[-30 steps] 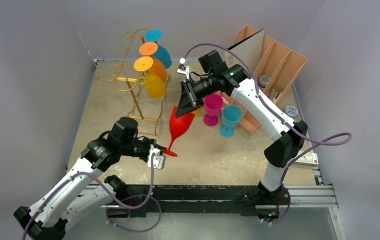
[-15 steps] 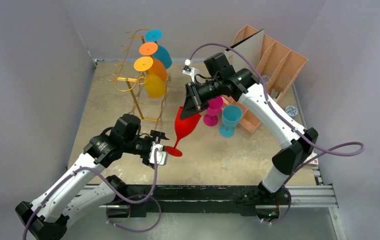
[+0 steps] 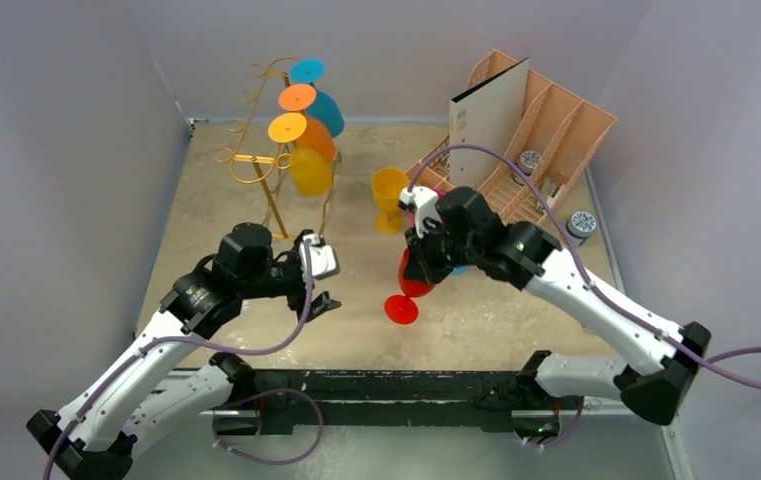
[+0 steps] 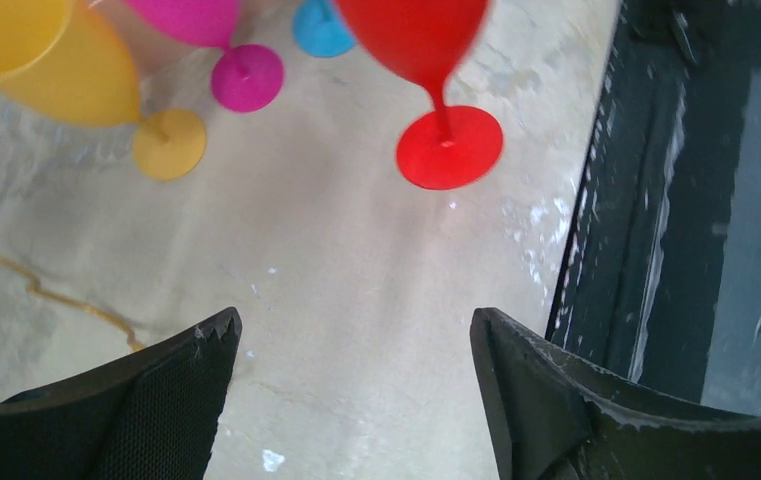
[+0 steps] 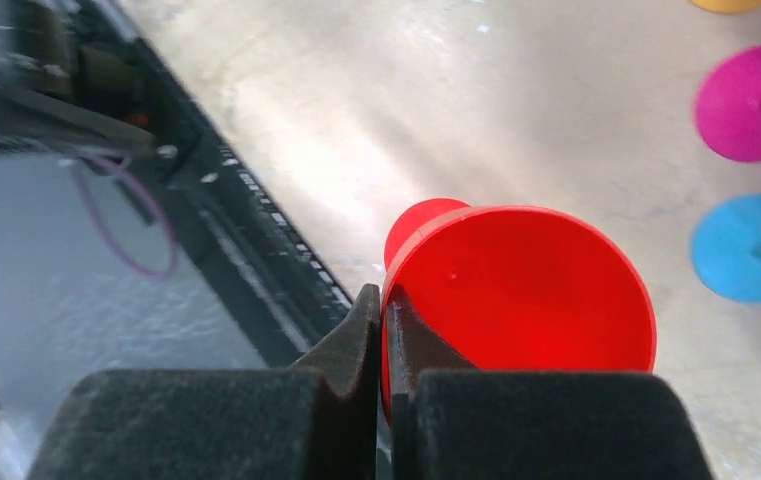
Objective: Take the wine glass off the wine glass rack
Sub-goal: Place the wine glass at the center of the board.
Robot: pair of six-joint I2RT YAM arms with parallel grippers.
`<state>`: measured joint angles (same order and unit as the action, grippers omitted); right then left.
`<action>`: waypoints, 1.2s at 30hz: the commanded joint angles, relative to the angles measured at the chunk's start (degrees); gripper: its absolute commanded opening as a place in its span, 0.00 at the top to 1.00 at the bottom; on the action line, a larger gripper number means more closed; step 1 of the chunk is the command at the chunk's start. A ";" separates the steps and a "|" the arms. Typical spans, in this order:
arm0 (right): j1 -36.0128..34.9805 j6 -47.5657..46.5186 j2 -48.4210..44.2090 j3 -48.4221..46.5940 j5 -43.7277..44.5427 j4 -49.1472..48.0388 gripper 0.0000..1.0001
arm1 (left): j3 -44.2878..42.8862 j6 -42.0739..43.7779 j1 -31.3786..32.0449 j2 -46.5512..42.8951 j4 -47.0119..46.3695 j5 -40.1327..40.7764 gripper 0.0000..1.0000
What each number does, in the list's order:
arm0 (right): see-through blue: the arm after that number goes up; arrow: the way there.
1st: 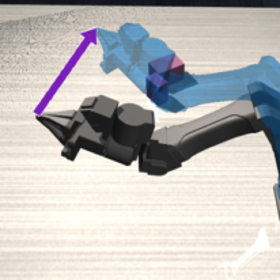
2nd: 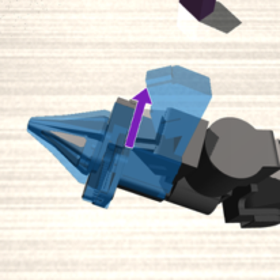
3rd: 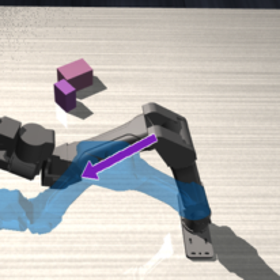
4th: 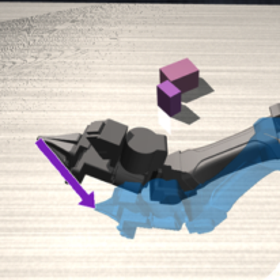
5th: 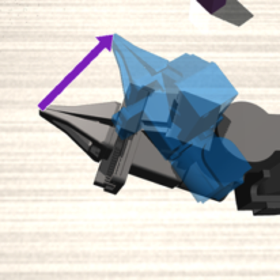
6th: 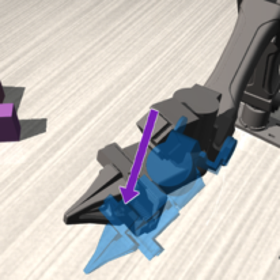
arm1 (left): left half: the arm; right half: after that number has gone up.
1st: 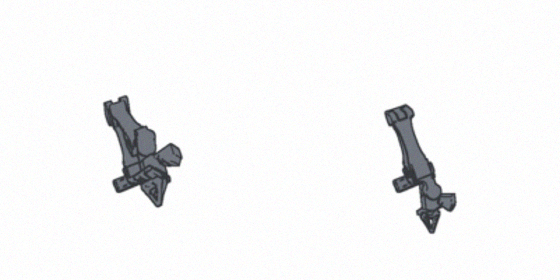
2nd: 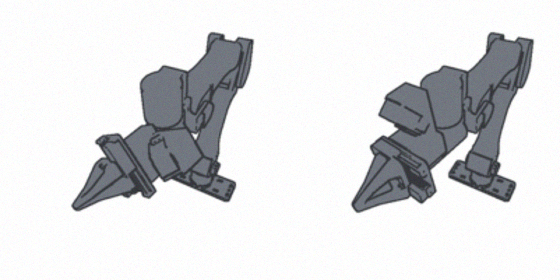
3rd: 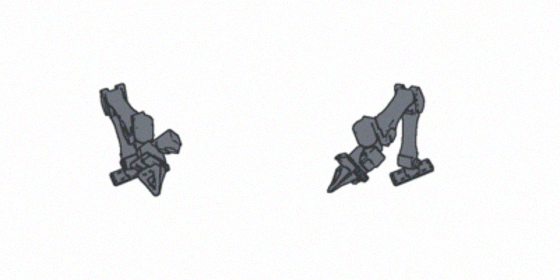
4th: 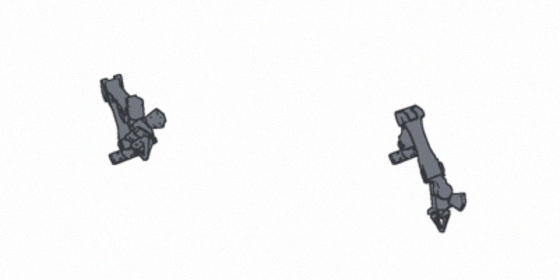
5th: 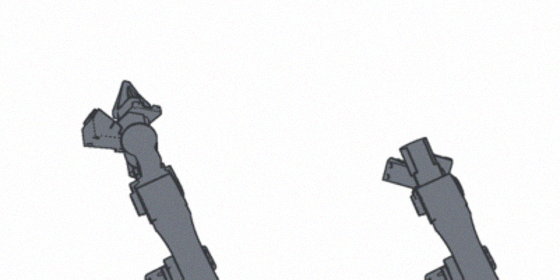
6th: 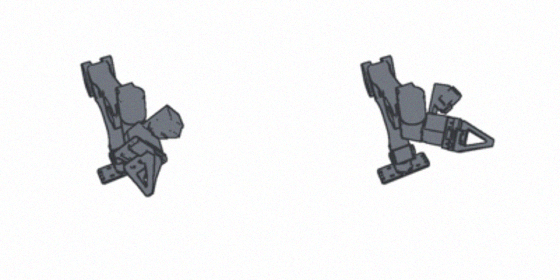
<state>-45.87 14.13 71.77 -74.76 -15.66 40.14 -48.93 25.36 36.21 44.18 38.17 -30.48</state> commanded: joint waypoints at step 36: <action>6.21 12.72 -17.43 25.98 42.42 -6.78 1.00 | -6.72 -37.85 0.19 1.24 -8.34 22.21 0.09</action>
<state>-44.34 22.98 54.72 -49.28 30.11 35.62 -53.36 -11.46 36.18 45.15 31.11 -7.40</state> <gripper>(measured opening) 0.011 0.908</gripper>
